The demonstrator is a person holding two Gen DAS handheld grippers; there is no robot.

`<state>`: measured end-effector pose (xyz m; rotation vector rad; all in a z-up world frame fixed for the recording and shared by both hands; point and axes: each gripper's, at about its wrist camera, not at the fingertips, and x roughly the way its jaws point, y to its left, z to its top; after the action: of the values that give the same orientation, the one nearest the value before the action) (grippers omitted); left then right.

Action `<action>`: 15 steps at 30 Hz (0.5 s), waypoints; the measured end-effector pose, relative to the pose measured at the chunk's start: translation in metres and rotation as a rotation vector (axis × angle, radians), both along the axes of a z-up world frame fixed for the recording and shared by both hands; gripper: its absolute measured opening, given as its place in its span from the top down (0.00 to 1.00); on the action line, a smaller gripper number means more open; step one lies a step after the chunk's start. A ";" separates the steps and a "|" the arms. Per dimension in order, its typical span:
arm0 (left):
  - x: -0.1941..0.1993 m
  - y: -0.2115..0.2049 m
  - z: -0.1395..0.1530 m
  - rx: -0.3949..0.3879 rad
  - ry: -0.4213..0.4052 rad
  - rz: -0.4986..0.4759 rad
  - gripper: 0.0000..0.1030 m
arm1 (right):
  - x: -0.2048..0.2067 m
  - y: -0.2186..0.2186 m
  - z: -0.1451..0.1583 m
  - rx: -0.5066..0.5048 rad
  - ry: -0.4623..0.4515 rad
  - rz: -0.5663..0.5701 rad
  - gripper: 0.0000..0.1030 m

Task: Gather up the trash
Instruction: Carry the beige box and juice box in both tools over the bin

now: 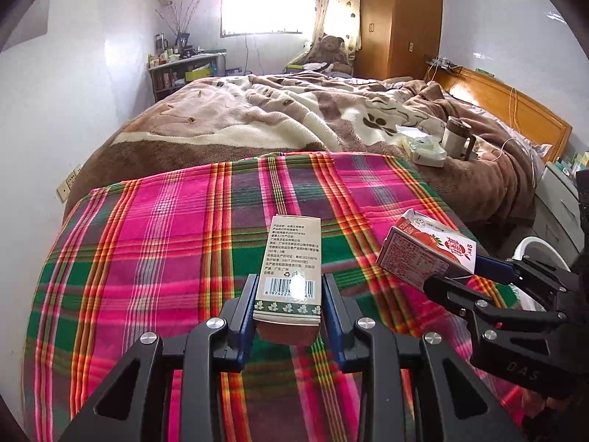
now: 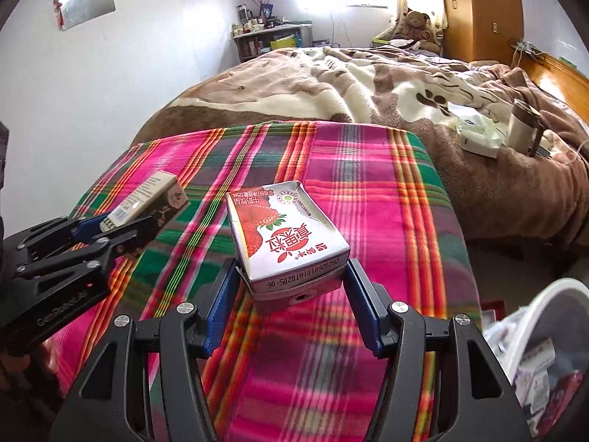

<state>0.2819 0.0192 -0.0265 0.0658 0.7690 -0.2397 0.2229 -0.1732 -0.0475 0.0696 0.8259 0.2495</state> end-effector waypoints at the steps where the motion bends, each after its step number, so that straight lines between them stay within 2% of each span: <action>1: -0.006 0.000 0.003 -0.004 -0.004 -0.003 0.68 | -0.004 -0.003 0.002 0.004 -0.005 -0.005 0.42; 15: -0.082 -0.027 0.047 -0.042 -0.093 -0.026 0.68 | -0.063 -0.046 0.038 0.033 -0.119 -0.065 0.42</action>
<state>0.1998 -0.0075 0.0200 0.0468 0.6707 -0.2755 0.1599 -0.2189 -0.0094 0.1115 0.7003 0.2043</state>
